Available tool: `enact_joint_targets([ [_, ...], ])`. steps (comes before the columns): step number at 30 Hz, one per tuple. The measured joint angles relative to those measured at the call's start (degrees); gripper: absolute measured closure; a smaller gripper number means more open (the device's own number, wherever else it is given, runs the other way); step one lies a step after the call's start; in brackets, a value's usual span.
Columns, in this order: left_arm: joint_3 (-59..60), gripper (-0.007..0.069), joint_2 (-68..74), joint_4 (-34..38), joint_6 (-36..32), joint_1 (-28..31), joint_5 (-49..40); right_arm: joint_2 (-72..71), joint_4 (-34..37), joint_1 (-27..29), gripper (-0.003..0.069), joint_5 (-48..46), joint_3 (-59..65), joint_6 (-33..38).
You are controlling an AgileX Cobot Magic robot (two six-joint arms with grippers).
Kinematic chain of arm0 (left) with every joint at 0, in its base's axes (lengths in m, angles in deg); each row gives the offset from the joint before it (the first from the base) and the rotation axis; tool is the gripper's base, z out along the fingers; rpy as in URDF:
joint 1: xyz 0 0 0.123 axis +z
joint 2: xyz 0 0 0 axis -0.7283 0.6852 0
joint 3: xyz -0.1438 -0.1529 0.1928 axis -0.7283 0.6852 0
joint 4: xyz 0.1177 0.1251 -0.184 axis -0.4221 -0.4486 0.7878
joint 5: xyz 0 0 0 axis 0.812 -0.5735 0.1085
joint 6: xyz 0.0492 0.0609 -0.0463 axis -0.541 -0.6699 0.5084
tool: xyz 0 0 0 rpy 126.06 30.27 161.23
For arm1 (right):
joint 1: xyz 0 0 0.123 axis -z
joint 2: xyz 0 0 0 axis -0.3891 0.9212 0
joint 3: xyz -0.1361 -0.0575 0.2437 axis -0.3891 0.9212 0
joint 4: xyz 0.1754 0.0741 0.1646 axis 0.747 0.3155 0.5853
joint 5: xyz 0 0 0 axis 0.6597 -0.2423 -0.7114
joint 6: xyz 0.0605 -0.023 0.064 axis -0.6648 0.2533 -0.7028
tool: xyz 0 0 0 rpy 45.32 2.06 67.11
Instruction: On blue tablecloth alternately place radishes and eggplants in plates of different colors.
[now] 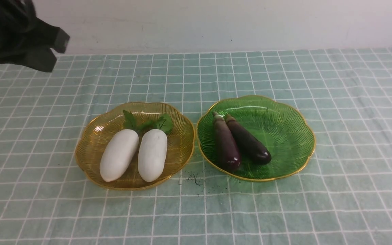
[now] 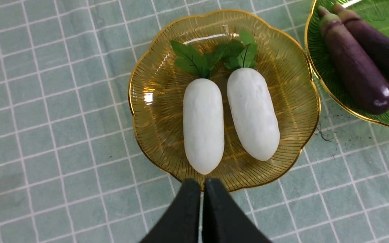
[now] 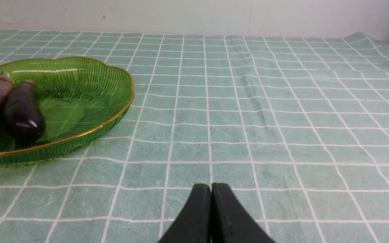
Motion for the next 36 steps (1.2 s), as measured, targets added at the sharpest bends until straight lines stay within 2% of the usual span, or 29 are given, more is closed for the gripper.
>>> enact_joint_targets([
  [6,7.6,0.0632,-12.6,-0.2,-0.2,0.0,-0.3,0.0,0.0,1.0,0.0674,0.0,0.0,0.0],
  [13,23.2,0.0632,-29.7,0.7,-0.2,0.0,1.1,0.0,0.0,1.0,0.0674,0.0,0.0,0.0],
  [18,42.4,0.0632,-46.2,6.7,-0.2,0.0,19.8,0.0,0.0,1.0,0.0674,-0.1,0.0,0.0],
  [21,53.4,0.0632,-54.2,9.3,-0.2,0.0,35.6,0.0,0.0,1.0,0.0674,-0.1,0.0,0.0],
  [24,60.2,0.0632,-57.7,10.9,-0.2,0.0,47.8,0.0,0.0,1.0,0.0674,-0.1,0.0,0.0],
  [25,61.1,0.0632,-58.2,10.9,-0.2,0.0,48.6,0.0,0.0,1.0,0.0674,-0.1,0.0,0.0],
  [27,66.1,0.0632,-60.4,11.9,-0.2,0.0,57.9,0.0,0.0,1.0,0.0674,-0.1,0.0,0.0],
  [30,69.3,0.0632,-60.9,12.1,-0.2,0.0,61.1,0.0,0.0,1.0,0.0674,-0.1,0.0,0.0],
  [36,73.4,0.0632,-60.9,12.2,-0.2,0.0,61.7,0.0,0.0,1.0,0.0674,-0.1,0.0,0.0],
])
